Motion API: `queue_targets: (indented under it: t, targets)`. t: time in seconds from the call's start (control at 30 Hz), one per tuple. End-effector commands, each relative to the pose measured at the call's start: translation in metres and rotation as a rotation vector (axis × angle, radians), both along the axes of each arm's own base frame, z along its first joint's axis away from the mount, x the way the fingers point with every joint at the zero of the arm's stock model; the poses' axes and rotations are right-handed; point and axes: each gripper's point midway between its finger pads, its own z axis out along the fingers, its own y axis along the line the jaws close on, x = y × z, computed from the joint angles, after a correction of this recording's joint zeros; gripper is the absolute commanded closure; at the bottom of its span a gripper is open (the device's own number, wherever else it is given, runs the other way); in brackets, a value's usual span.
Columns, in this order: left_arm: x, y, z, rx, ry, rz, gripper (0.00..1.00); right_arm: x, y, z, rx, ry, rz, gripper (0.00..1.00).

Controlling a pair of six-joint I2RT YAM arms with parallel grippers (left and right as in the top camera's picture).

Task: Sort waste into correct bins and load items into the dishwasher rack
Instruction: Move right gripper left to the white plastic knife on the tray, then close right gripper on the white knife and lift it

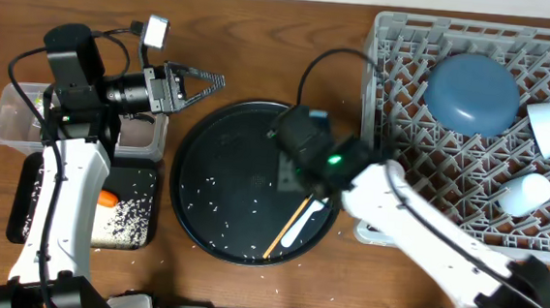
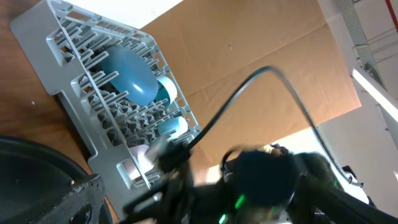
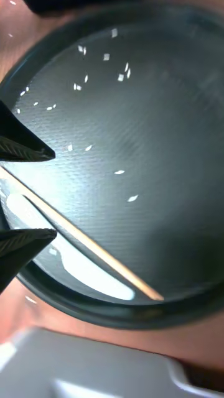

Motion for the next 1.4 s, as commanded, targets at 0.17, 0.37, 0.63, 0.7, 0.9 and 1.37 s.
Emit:
queue_targets:
  t: [0.17, 0.37, 0.63, 0.7, 0.9, 1.37]
  targets:
    - [-0.001, 0.001, 0.001, 0.000, -0.019, -0.007, 0.02, -0.014, -0.012, -0.044, -0.109, 0.070, -0.343, 0.76]
    - [-0.001, 0.001, 0.001, 0.000, -0.019, -0.007, 0.02, -0.024, -0.022, -0.069, -0.149, 0.121, -0.507, 0.75]
    - [-0.001, 0.001, 0.001, 0.000, -0.019, -0.007, 0.02, -0.040, -0.037, -0.087, -0.190, 0.169, -0.552, 0.75]
    - [-0.001, 0.001, 0.001, 0.000, -0.019, -0.007, 0.02, -0.045, -0.034, -0.095, -0.170, 0.198, -0.549, 0.76]
    - [-0.001, 0.001, 0.001, 0.000, -0.019, -0.007, 0.02, -0.044, -0.026, -0.108, -0.111, 0.202, -0.551, 0.76]
    - [-0.001, 0.001, 0.001, 0.000, -0.019, -0.007, 0.02, -0.054, -0.037, -0.140, -0.081, 0.203, -0.618, 0.78]
